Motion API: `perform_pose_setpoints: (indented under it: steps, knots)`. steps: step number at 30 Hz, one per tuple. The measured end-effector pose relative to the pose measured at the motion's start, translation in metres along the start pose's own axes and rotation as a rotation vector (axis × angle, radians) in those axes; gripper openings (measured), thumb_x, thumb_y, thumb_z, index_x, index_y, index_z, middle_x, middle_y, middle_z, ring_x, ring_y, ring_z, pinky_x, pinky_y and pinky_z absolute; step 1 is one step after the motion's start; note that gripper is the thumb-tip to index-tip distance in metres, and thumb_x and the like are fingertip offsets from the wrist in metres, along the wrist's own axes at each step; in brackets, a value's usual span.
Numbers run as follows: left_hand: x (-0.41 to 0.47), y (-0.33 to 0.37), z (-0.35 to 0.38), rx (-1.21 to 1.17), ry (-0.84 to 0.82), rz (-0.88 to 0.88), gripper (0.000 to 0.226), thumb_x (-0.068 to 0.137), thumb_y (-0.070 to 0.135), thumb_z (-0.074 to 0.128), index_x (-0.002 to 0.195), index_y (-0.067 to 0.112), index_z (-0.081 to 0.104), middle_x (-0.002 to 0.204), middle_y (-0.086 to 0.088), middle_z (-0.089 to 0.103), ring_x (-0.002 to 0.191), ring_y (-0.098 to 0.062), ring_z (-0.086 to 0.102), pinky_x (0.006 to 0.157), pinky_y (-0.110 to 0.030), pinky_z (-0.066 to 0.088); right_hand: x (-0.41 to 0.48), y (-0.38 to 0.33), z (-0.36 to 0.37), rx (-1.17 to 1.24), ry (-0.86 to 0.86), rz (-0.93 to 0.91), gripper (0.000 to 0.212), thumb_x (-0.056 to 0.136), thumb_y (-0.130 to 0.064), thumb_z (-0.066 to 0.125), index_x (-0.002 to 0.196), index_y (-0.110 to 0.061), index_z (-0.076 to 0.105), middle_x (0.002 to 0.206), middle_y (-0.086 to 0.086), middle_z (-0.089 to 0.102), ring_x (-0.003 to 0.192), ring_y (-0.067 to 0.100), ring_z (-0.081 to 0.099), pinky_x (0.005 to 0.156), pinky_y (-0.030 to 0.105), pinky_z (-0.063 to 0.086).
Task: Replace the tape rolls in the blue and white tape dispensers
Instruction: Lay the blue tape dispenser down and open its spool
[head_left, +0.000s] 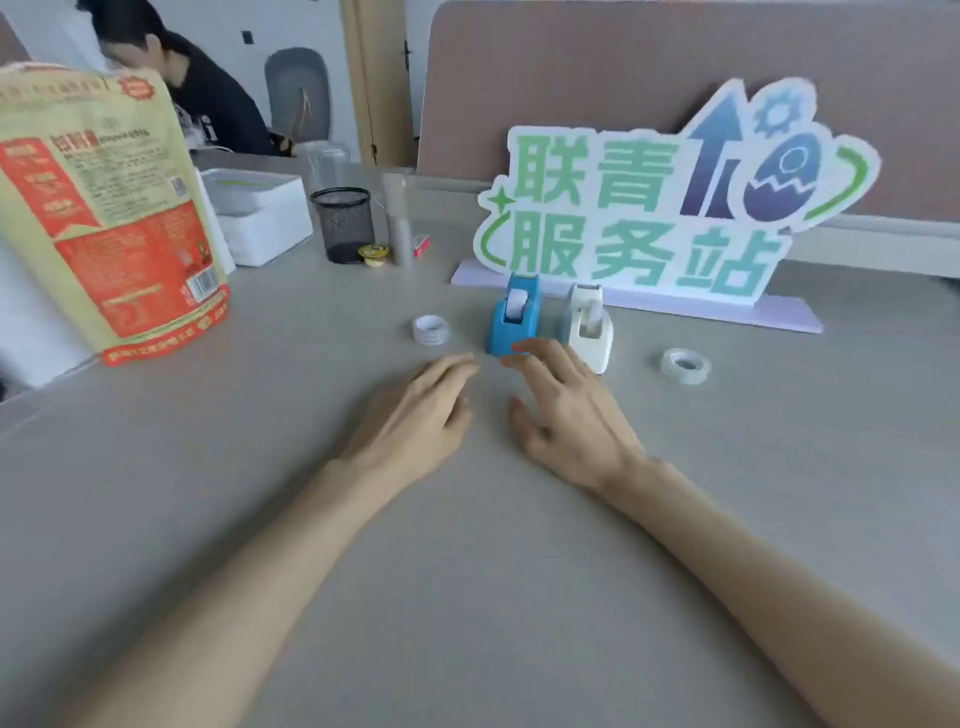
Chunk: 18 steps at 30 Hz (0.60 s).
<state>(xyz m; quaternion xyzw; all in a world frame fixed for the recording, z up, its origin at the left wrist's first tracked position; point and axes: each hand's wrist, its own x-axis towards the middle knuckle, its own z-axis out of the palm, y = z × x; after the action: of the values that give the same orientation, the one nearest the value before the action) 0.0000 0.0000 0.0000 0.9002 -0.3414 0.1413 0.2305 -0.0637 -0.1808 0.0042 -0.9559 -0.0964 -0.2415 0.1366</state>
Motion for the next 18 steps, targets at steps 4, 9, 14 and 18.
perform_pose_setpoints:
  steps: [4, 9, 14, 18]
  knots:
    - [0.02, 0.004, 0.005, -0.061, -0.074, -0.096, 0.05, 0.094, 0.012, 0.045, 0.143, 0.021, 0.04, 0.145, 0.002, 0.048, 0.128, -0.021, 0.049, 0.095, -0.034, 0.044, 0.004, 0.001, -0.002, 0.029, -0.107, 0.115, 0.062, 0.087, -0.023, 0.054, 0.144, -0.009, 0.034, 0.149, 0.015, 0.036, 0.125, 0.036, 0.049, 0.101, 0.042, 0.043]
    - [0.052, 0.005, 0.024, -0.079, -0.171, -0.134, 0.063, 0.095, 0.014, 0.041, 0.152, 0.016, 0.017, 0.15, -0.009, 0.039, 0.126, -0.03, 0.049, 0.092, -0.038, 0.044, 0.007, 0.003, 0.0, -0.036, -0.155, 0.19, 0.079, 0.091, -0.04, 0.048, 0.153, -0.011, 0.009, 0.155, 0.007, 0.03, 0.125, 0.031, 0.038, 0.104, 0.035, 0.032]
    - [0.067, -0.003, 0.034, -0.125, -0.21, -0.204, 0.064, 0.092, 0.022, 0.04, 0.151, 0.027, 0.016, 0.141, -0.008, 0.051, 0.116, -0.032, 0.056, 0.082, -0.037, 0.048, 0.012, 0.001, 0.009, -0.093, -0.171, 0.252, 0.086, 0.092, -0.054, 0.04, 0.154, -0.015, -0.005, 0.143, 0.008, 0.043, 0.116, 0.032, 0.042, 0.097, 0.039, 0.037]
    - [0.066, -0.008, 0.036, -0.193, -0.257, -0.226, 0.065, 0.093, 0.027, 0.043, 0.151, 0.034, 0.014, 0.142, -0.002, 0.051, 0.117, -0.03, 0.056, 0.09, -0.041, 0.049, 0.012, -0.002, 0.005, -0.073, -0.178, 0.263, 0.097, 0.09, -0.056, 0.043, 0.151, -0.009, -0.015, 0.136, 0.007, 0.051, 0.111, 0.03, 0.044, 0.089, 0.036, 0.035]
